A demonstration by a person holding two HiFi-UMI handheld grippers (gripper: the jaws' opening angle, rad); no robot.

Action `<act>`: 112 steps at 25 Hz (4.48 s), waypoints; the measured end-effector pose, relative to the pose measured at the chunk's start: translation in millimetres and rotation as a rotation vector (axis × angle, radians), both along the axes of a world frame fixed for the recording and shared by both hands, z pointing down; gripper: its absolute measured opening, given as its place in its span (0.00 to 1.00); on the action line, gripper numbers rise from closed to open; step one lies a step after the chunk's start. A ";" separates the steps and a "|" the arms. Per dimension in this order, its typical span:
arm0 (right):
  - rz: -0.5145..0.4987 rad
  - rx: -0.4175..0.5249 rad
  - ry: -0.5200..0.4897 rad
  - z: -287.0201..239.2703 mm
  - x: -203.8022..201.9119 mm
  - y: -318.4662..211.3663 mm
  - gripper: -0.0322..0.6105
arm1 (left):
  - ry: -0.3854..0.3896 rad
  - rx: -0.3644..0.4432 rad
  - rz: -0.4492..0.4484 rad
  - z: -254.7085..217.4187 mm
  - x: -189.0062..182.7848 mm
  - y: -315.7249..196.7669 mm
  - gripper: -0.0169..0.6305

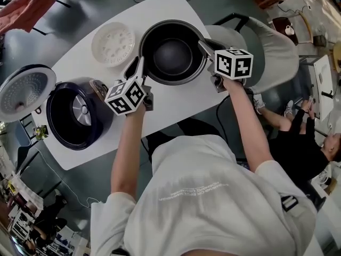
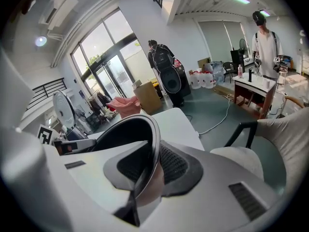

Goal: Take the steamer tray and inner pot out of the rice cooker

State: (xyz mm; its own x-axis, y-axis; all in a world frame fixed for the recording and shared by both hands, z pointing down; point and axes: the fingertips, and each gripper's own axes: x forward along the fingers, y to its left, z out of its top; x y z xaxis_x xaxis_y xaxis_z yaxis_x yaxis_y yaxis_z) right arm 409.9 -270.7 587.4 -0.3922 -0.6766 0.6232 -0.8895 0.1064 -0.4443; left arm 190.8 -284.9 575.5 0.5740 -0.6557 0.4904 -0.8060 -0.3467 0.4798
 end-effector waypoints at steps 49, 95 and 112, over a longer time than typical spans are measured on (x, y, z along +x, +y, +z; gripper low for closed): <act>-0.041 0.312 0.171 -127.1 -40.6 13.4 0.22 | -0.073 0.381 0.098 -130.5 -58.1 8.5 0.23; -0.401 0.767 0.309 -314.5 -299.2 19.3 0.09 | -0.420 0.735 -0.042 -302.4 -290.0 66.7 0.05; -0.429 0.793 0.337 -328.2 -315.8 24.7 0.09 | -0.444 0.805 -0.031 -331.8 -295.9 73.3 0.05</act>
State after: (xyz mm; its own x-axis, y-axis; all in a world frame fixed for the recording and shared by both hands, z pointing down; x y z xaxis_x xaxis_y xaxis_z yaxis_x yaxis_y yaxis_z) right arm 94.1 -246.0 259.2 -0.5882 -0.7903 0.1717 -0.7728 0.6118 0.1688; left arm -105.2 -211.7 243.7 0.4186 -0.9068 0.0505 -0.8730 -0.4171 -0.2526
